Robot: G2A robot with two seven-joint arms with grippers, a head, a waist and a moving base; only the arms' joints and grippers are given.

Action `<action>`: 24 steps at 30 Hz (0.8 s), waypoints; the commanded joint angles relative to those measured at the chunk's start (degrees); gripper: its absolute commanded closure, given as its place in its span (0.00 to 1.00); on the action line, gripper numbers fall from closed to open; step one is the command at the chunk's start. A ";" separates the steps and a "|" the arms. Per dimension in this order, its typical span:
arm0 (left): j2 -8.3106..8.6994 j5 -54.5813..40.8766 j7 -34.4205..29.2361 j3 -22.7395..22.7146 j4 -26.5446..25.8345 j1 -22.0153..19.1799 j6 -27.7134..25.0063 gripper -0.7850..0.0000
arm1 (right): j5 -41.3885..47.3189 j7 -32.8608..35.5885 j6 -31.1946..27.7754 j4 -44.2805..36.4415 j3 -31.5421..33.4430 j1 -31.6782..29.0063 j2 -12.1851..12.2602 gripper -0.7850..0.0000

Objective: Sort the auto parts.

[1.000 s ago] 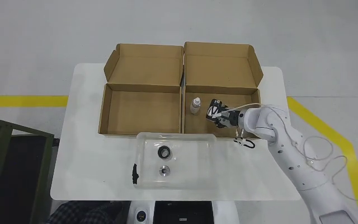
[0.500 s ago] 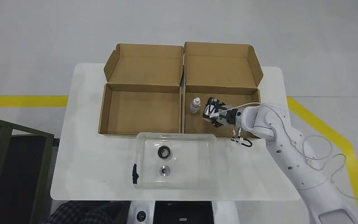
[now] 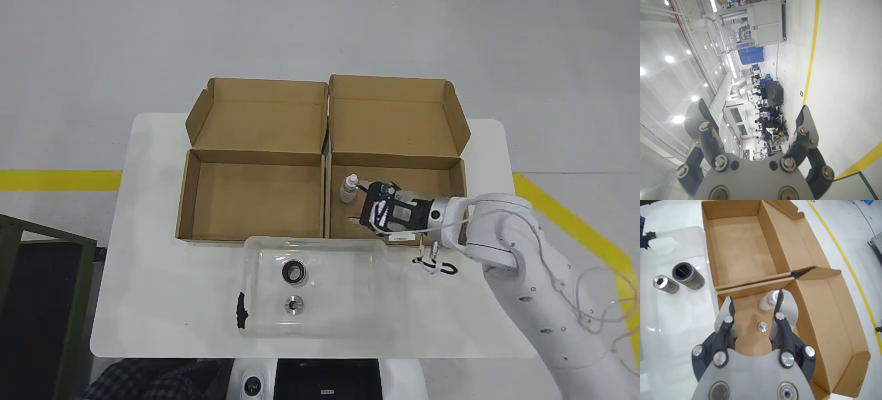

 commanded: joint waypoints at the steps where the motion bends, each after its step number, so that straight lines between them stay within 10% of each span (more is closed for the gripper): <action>1: 0.00 0.00 0.00 0.00 0.00 0.00 0.00 0.00 | 0.76 -0.30 0.04 -2.11 -0.50 -1.01 0.03 0.46; 24: 0.00 0.00 0.00 0.00 0.00 0.00 0.00 0.00 | -3.64 -1.95 1.99 -3.57 -15.66 -2.66 -2.07 0.43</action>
